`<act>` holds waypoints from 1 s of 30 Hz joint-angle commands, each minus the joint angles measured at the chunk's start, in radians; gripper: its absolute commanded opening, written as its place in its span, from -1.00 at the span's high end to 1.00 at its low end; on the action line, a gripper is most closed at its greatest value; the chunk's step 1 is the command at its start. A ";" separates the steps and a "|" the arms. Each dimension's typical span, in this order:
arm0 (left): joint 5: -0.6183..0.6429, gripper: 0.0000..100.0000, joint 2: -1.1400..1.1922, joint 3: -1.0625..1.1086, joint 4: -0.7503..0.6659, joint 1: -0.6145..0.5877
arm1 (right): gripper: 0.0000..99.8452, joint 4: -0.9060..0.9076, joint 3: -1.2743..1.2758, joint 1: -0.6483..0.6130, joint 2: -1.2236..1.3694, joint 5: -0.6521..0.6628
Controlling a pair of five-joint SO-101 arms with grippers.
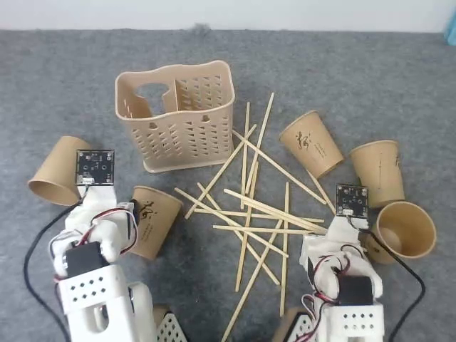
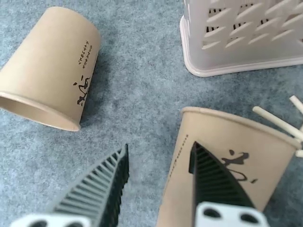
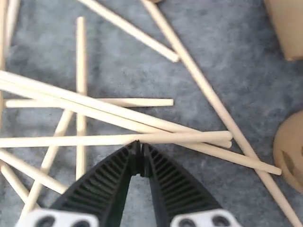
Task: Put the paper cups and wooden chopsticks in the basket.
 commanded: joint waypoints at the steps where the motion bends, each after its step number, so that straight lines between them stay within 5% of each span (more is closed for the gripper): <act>1: 0.009 0.58 0.003 0.001 -0.009 0.000 | 0.99 0.001 0.021 -0.012 -0.019 -0.005; 18: 0.011 0.58 0.003 0.005 -0.008 0.040 | 0.99 -0.001 0.021 -0.127 -0.019 0.017; 27: 0.011 0.58 0.005 0.007 -0.006 0.041 | 0.99 -0.088 -0.187 -0.059 -0.021 0.671; 30: 0.009 0.58 0.005 0.007 -0.008 0.041 | 0.99 -0.059 -0.376 -0.007 -0.013 0.649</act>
